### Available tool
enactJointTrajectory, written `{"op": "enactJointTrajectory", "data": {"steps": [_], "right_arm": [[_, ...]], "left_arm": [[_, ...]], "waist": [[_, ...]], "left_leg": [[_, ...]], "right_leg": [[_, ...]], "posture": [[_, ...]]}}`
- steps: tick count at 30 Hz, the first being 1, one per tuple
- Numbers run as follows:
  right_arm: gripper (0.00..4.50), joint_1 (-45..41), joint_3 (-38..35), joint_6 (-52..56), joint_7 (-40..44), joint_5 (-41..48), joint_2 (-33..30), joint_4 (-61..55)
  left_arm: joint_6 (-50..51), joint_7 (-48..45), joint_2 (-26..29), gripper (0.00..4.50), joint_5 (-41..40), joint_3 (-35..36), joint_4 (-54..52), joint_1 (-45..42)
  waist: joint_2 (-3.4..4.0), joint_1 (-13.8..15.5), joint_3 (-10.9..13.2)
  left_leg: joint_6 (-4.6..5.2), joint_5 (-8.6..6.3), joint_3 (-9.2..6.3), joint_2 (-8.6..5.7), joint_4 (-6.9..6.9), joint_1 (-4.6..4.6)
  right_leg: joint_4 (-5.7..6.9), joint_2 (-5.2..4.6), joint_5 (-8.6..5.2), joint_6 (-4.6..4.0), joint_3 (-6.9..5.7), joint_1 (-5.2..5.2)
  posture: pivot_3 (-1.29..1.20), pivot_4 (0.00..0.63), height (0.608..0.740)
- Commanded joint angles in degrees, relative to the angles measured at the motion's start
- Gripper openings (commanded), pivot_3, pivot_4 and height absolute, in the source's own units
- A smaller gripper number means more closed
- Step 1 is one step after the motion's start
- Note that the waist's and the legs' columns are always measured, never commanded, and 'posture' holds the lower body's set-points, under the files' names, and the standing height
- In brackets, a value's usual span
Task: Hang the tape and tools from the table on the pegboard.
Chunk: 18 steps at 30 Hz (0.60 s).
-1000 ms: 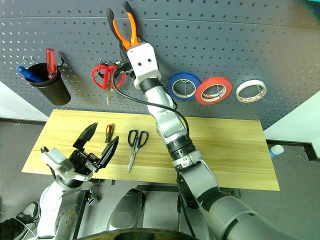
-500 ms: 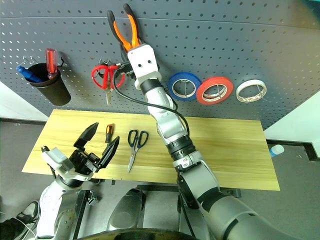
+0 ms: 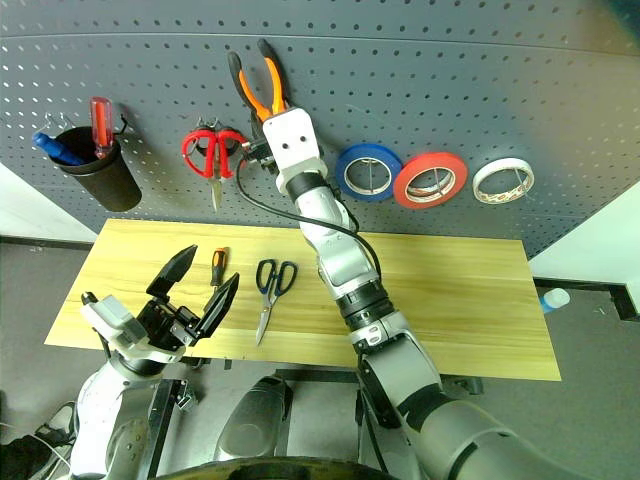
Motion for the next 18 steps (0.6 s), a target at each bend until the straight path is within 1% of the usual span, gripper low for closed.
{"op": "enactJointTrajectory", "data": {"steps": [1, 4, 6, 8, 11, 12, 18], "right_arm": [[2.11, 0.27, 0.37, 0.51, -0.71, 0.18, 3.18, -4.52], [2.11, 0.19, 0.12, 1.48, -0.61, 0.87, 3.36, -4.64], [2.82, 0.10, -0.09, 1.77, -0.32, 1.46, 3.38, -4.74], [3.33, -0.03, -0.12, 1.78, -0.20, 1.75, 3.23, -4.77], [4.30, -0.16, 0.11, 2.01, -0.62, 1.49, 2.91, -4.78], [4.48, -0.19, 0.22, 2.03, -0.67, 1.37, 2.81, -4.77], [4.48, 0.12, 0.81, 2.55, -0.79, 0.77, 2.41, -5.11]], "left_arm": [[-0.23, 0.08, 0.18, 4.50, -0.72, -0.09, -2.05, 0.12], [-0.26, 0.07, 0.14, 4.50, -0.71, -0.08, -1.83, -0.09], [-0.32, 0.04, 0.11, 4.50, -0.72, -0.07, -1.78, -0.10], [-0.30, 0.02, 0.10, 4.50, -0.75, -0.09, -1.78, -0.12], [-0.30, 0.01, 0.09, 4.50, -0.76, -0.10, -1.73, -0.18], [-0.31, 0.01, 0.09, 4.50, -0.75, -0.10, -1.71, -0.19], [-0.47, -0.13, 0.05, 4.50, -0.67, -0.15, -1.44, -0.29]], "waist": [[0.01, 0.00, 0.01], [0.01, 0.01, 0.01], [0.01, 0.01, 0.01], [0.02, -0.01, 0.01], [0.02, -0.01, 0.01], [0.02, 0.00, 0.01], [0.02, -0.03, 0.01]], "left_leg": [[0.00, 0.00, 0.00, 0.00, 0.00, 0.00], [0.00, 0.00, 0.00, 0.00, 0.00, 0.00], [0.00, 0.00, -0.01, 0.00, 0.00, 0.00], [0.00, 0.00, -0.01, 0.00, 0.00, 0.00], [0.00, 0.00, -0.01, 0.00, -0.01, 0.00], [0.00, 0.00, -0.01, 0.00, -0.01, 0.00], [0.00, 0.00, -0.01, 0.00, -0.01, 0.00]], "right_leg": [[0.00, 0.00, 0.00, 0.00, 0.00, 0.00], [0.00, 0.00, 0.00, 0.00, 0.00, -0.01], [0.00, 0.00, 0.00, 0.00, 0.00, -0.01], [-0.01, 0.00, 0.00, -0.01, 0.00, 0.00], [-0.02, 0.00, -0.01, -0.01, 0.00, -0.01], [-0.02, 0.00, -0.01, -0.01, 0.00, -0.01], [-0.02, 0.01, -0.02, -0.03, 0.01, 0.00]], "posture": [[0.40, 0.186, 0.681], [0.40, 0.186, 0.681], [0.40, 0.185, 0.681], [0.40, 0.185, 0.681], [0.40, 0.186, 0.681], [0.40, 0.186, 0.681], [0.40, 0.184, 0.681]]}}
